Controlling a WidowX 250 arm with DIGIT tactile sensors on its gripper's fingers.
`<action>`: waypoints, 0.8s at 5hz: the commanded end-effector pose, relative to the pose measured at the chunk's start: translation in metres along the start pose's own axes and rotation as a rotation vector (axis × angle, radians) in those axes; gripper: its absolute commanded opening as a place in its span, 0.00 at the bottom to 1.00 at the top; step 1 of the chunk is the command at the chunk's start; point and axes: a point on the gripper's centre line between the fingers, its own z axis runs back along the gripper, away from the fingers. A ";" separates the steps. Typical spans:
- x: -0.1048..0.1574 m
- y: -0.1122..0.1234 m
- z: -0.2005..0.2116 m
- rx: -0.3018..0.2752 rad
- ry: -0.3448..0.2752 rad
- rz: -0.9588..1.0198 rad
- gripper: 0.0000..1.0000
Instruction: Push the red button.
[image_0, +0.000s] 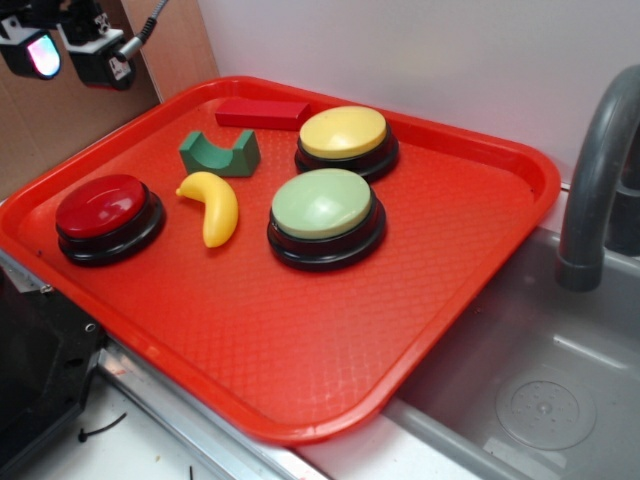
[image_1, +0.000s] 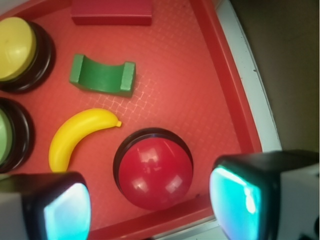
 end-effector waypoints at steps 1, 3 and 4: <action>0.005 0.007 0.021 -0.004 -0.034 0.020 1.00; 0.004 0.004 0.028 -0.003 -0.033 0.016 1.00; 0.004 0.004 0.031 -0.002 -0.036 0.017 1.00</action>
